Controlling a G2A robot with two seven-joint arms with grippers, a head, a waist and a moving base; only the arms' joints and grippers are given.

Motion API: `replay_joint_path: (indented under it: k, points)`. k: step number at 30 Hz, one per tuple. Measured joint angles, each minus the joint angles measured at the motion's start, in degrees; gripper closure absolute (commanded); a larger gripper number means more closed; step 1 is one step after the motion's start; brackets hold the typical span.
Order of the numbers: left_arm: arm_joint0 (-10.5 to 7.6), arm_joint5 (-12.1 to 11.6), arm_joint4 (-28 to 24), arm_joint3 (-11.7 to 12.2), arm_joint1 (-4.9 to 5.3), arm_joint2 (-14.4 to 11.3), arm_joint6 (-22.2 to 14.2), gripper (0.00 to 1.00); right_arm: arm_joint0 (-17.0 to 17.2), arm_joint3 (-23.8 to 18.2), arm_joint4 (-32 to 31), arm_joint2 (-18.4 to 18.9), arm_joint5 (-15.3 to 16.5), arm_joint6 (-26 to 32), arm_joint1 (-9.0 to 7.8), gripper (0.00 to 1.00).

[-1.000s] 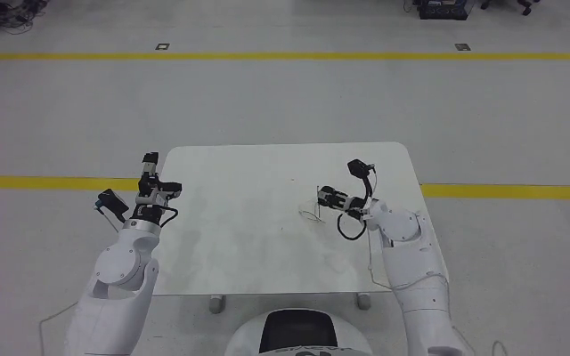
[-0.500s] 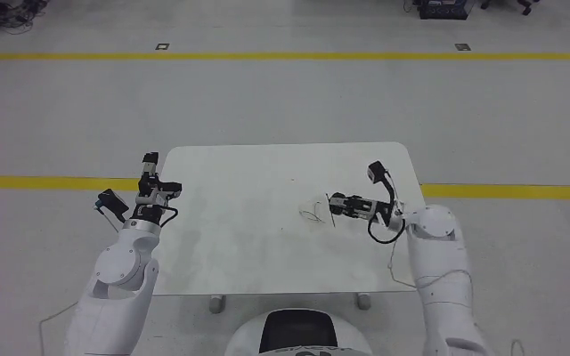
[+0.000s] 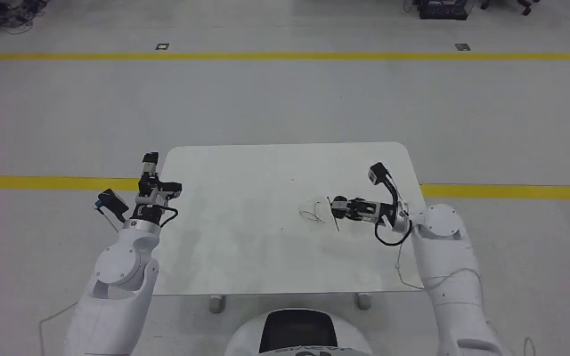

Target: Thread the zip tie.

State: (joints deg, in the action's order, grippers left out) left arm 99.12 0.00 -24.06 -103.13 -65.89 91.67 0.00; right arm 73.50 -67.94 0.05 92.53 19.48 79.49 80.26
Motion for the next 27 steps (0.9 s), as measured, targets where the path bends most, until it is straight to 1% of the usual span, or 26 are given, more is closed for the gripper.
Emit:
replay_joint_path:
  k: [2, 9, 11, 12, 13, 16, 19, 22, 27]
  points:
    - [0.0, 0.0, 0.0, 0.0, 0.0, 0.0, 0.0, 0.0, 0.0, 0.2, 1.1, -0.1, 0.0, -0.7, -0.09, 1.0]
    - [0.0, 0.0, 0.0, 0.0, 0.0, 0.0, 0.0, 0.0, 0.0, 0.2, 1.1, 0.0, 0.0, -0.7, -0.08, 1.0]
    - [0.0, 0.0, 0.0, 0.0, 0.0, 0.0, 0.0, 0.0, 0.4, -0.8, 1.0, -0.5, 0.0, -1.4, -0.07, 1.0]
    - [0.0, 0.0, 0.0, 0.0, 0.0, 0.0, 0.0, 0.0, 1.1, -2.3, 1.1, -0.9, 0.0, -2.4, -0.07, 1.0]
    - [0.0, 0.0, 0.0, 0.0, 0.0, 0.0, 0.0, 0.0, 2.6, -4.9, 1.5, -1.1, 0.0, -4.3, -0.09, 1.0]
    - [0.0, 0.0, 0.0, 0.0, 0.0, 0.0, 0.0, 0.0, 7.0, -11.0, 3.1, -1.1, 0.0, -9.5, -0.15, 1.0]
    - [0.0, 0.0, 0.0, 0.0, 0.0, 0.0, 0.0, 0.0, 10.9, -14.9, 3.6, -1.6, 0.0, -14.0, -0.13, 1.0]
    - [0.0, 0.0, 0.0, 0.0, 0.0, 0.0, 0.0, 0.0, 12.7, -15.8, 4.0, -2.4, 0.0, -16.3, -0.16, 1.0]
    - [0.0, 0.0, 0.0, 0.0, 0.0, 0.0, 0.0, 0.0, 13.2, -15.8, 4.0, -2.3, 0.0, -16.8, -0.42, 1.0]
